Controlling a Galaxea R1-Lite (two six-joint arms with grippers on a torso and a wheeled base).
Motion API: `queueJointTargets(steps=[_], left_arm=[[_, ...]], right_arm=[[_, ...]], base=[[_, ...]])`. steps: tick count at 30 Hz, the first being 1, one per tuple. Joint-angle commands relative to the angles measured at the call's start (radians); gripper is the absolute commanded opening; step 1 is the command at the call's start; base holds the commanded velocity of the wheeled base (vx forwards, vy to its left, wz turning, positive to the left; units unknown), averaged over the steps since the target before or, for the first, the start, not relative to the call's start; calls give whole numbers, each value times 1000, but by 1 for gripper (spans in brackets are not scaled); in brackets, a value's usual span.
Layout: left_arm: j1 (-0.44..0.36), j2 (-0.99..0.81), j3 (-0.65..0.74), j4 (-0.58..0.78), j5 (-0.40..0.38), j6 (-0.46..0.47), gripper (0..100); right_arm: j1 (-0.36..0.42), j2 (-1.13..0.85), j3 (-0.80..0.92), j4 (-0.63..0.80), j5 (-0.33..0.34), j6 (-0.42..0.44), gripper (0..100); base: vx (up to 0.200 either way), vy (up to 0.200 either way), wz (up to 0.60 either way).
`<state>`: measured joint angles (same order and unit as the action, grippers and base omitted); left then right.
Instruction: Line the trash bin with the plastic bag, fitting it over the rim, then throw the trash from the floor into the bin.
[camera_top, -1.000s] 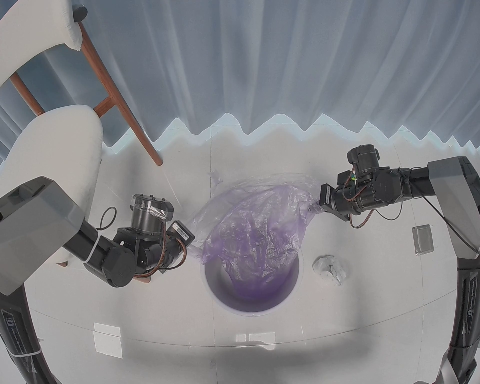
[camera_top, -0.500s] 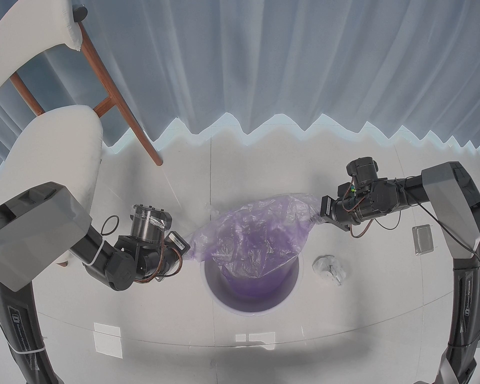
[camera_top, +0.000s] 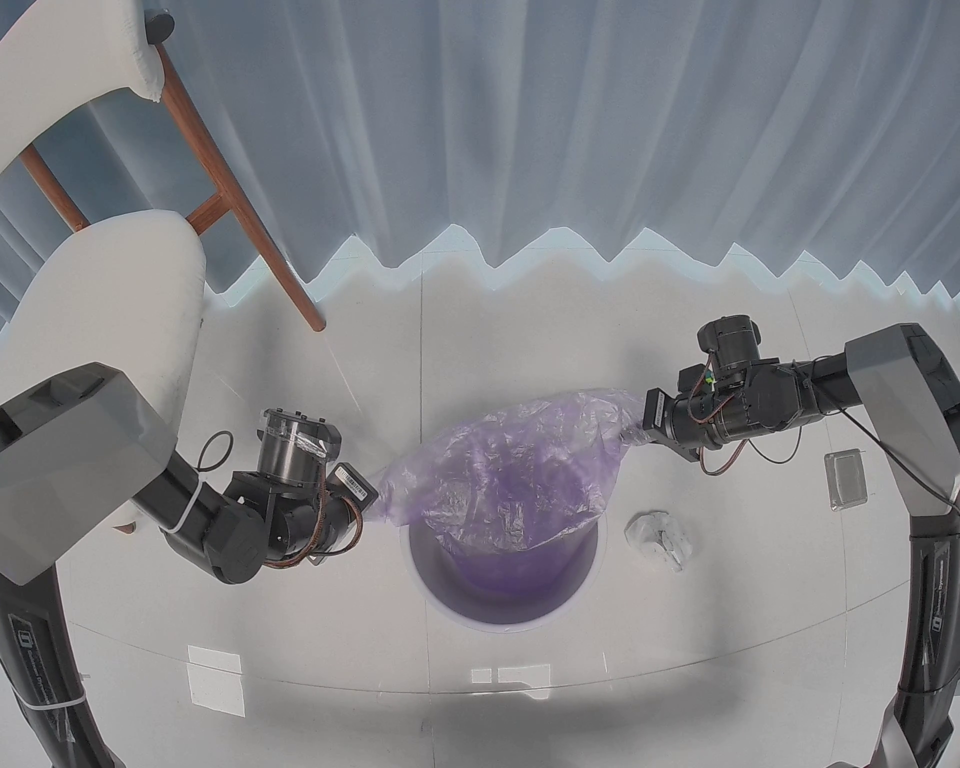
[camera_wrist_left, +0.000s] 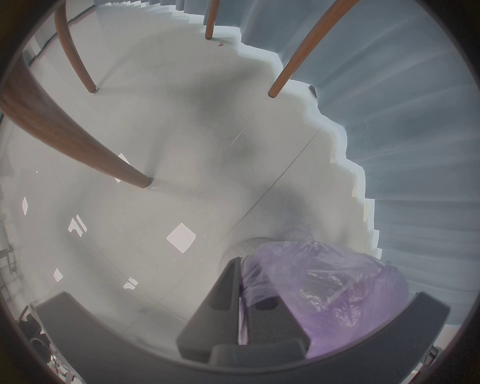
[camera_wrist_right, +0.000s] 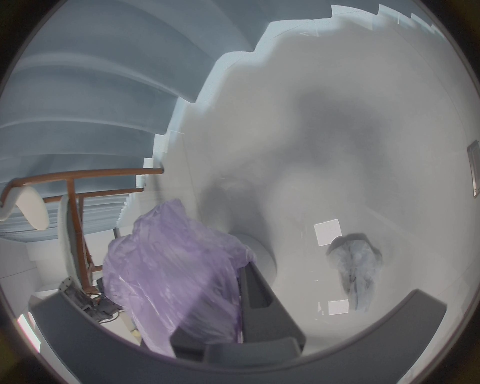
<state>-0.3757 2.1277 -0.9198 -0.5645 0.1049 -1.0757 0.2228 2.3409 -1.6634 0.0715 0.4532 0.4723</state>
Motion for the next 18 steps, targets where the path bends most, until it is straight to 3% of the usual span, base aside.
queueJointTargets(steps=[1,6,7,9,10,18], left_arm=[[-26,-89,68,1,2,43,0],[-32,-114,165,-2,4,114,0],[-26,-109,210,-9,7,149,0],[-23,-109,220,-11,7,154,0],[-15,-106,240,-11,7,155,0],[-6,-75,254,-14,9,145,0]], right_arm=[[1,-104,76,-18,48,12,0],[-3,-184,215,-127,93,11,0],[-11,-213,306,-203,122,5,0],[-11,-219,330,-226,128,0,0],[-11,-236,421,-315,147,-23,0],[-14,-229,663,-605,173,-107,0]], base=[[0,0,0],[0,0,0],[0,0,0],[0,0,0],[0,0,0],[0,0,0]])
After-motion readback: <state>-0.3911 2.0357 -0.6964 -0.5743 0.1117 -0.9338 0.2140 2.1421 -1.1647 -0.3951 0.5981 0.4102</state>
